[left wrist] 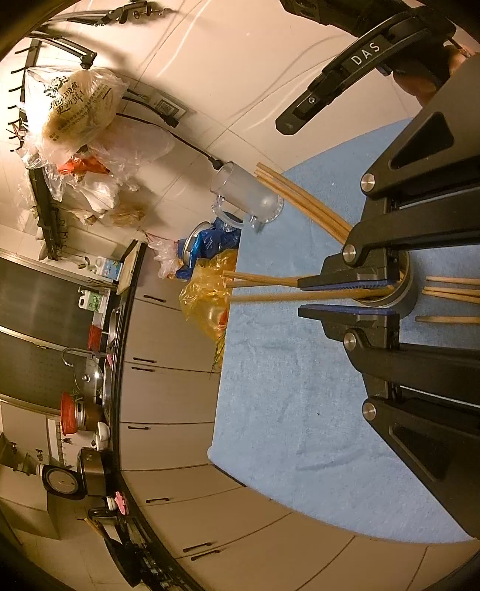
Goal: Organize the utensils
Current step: 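Lower the chopsticks into the black holder and open both grippers, then grasp a chopstick on the towel with the left gripper while the right gripper grasps another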
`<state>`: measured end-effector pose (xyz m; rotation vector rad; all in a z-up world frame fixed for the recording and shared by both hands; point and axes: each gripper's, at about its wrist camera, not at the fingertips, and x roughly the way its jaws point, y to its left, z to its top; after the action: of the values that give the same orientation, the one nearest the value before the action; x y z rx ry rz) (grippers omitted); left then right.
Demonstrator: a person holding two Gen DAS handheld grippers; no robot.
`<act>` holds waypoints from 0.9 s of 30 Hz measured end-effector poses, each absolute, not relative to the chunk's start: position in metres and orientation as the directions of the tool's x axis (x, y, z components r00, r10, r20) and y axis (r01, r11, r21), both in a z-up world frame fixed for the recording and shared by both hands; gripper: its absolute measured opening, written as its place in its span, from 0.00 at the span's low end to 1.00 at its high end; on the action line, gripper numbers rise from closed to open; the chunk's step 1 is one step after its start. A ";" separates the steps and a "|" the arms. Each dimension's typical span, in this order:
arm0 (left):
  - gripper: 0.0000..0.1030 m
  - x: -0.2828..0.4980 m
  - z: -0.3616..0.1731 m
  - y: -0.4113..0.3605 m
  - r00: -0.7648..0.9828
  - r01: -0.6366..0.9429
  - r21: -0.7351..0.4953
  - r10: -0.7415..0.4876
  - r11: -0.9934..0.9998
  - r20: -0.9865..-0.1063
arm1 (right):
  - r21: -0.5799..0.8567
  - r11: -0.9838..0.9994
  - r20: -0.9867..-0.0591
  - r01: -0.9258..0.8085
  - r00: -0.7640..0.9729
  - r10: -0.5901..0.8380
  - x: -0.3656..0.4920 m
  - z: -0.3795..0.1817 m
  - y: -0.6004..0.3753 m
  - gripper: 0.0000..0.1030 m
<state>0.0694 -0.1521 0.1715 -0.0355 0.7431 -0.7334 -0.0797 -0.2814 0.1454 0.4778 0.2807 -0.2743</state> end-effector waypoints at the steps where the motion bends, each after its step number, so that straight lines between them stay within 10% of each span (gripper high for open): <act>1: 0.07 0.069 0.172 -0.151 0.504 0.595 -0.278 -0.619 0.754 -0.602 | 0.411 0.854 -0.326 0.321 0.926 -0.191 -0.081 0.146 -0.281 0.07; 27: 0.17 0.028 0.017 -0.145 0.246 0.579 -0.242 -0.451 0.778 -0.858 | 0.473 0.809 -0.536 0.348 0.843 -0.050 -0.163 0.036 -0.250 0.07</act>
<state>0.0282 -0.1450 0.0168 0.1336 1.1195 -0.7054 -0.1630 -0.2499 0.0363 0.5950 0.5315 -0.2238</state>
